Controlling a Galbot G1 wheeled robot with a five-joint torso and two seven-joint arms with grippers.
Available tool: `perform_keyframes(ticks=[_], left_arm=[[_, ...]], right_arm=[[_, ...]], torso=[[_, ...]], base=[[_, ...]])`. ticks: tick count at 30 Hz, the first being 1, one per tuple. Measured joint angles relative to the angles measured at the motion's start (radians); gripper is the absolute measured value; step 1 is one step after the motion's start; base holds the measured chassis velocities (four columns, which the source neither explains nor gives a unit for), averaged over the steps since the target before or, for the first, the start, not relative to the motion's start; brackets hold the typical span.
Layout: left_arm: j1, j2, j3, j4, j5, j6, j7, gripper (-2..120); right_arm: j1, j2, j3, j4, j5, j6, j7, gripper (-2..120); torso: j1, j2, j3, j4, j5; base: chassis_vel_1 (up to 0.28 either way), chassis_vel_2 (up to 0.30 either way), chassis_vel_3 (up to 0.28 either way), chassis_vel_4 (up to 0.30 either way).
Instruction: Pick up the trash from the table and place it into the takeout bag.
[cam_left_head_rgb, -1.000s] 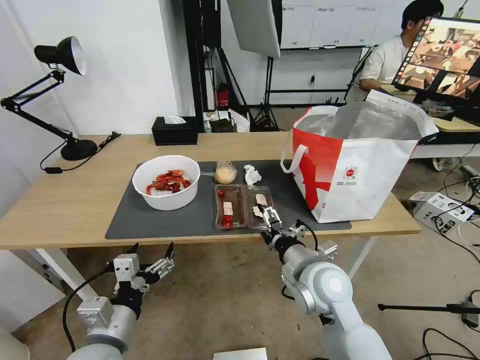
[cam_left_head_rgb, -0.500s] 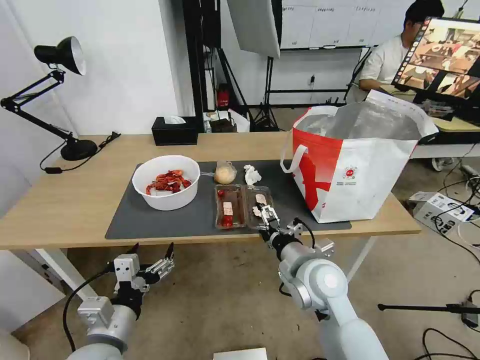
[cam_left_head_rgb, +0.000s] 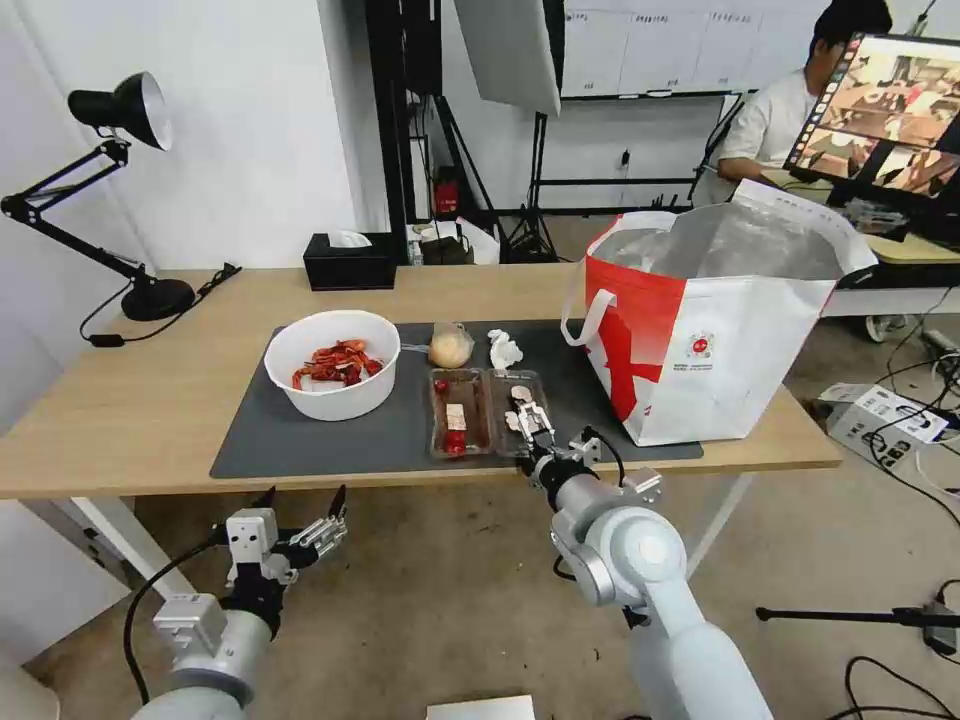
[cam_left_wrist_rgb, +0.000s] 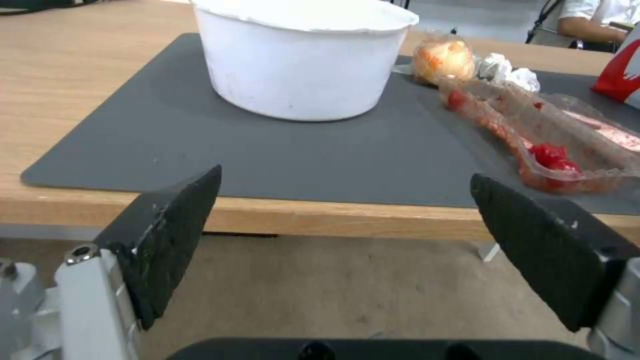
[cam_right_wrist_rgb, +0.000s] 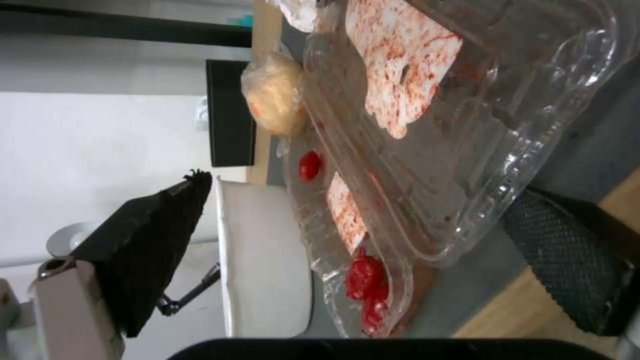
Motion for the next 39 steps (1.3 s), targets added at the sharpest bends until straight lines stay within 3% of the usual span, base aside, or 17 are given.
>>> perform_keyframes(ticks=[8, 15, 22, 39], left_arm=[[0.002, 0.002, -0.003, -0.001, -0.001, -0.001, 0.000, 100], [0.003, 0.002, -0.004, 0.000, -0.002, -0.023, 0.001, 100], [0.008, -0.002, -0.006, -0.003, -0.002, -0.031, 0.003, 100], [0.004, 0.015, -0.019, -0.002, -0.011, -0.043, 0.005, 100]], right_arm=[[0.015, 0.005, -0.004, -0.010, -0.050, -0.006, -0.030, 100], [0.008, -0.041, -0.018, 0.008, -0.249, -0.027, -0.159, 100], [0.009, -0.069, -0.015, 0.031, -0.342, -0.043, -0.239, 100], [0.050, -0.071, -0.053, 0.038, -0.209, -0.137, -0.244, 100]], torso=[[0.000, 0.000, 0.000, 0.0000, 0.0000], [0.000, 0.000, 0.000, 0.0000, -0.0001], [0.000, 0.000, 0.000, -0.0001, 0.0000], [0.000, 0.000, 0.000, 0.0000, 0.0000]], base=[[0.000, 0.000, 0.000, 0.000], [0.000, 0.000, 0.000, 0.000], [0.000, 0.000, 0.000, 0.000], [0.000, 0.000, 0.000, 0.000]])
